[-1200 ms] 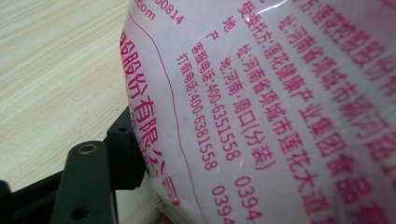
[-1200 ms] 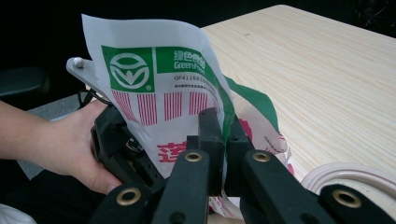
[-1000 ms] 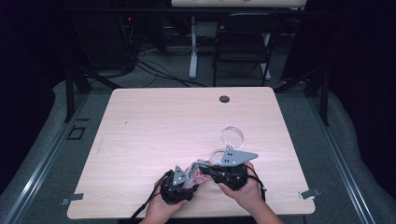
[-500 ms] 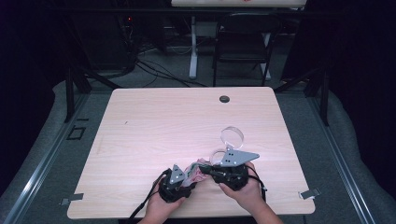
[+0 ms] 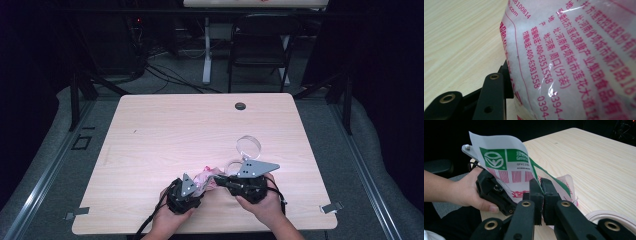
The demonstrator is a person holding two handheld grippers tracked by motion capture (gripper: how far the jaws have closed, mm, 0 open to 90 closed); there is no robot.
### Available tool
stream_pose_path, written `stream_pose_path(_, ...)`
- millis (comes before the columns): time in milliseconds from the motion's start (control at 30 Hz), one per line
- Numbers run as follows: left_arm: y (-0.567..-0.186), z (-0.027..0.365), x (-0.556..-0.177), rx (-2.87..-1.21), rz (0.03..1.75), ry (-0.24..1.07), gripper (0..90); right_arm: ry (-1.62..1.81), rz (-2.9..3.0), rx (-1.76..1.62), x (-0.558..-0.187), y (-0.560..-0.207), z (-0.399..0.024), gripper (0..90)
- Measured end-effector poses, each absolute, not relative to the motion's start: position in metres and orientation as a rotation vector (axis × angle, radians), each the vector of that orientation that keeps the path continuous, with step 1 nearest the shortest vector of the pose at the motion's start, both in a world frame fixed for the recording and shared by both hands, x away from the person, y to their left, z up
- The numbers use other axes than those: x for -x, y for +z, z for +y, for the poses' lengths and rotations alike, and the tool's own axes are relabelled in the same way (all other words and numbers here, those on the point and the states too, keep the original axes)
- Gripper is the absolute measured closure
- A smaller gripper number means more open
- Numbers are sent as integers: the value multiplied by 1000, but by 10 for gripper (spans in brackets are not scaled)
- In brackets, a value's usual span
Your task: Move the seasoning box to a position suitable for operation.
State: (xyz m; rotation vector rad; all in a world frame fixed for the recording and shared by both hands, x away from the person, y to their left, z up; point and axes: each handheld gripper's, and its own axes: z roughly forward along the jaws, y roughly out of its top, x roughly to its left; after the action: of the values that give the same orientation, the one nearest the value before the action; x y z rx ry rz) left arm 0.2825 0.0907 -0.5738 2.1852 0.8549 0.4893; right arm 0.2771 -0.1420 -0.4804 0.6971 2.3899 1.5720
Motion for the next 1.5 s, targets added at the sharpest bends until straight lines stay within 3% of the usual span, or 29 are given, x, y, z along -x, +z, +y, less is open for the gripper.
stream_pose_path(1500,-558,111,-293,-2227,855,738,575,1402,2346,-638,-285,-480,-146,561)
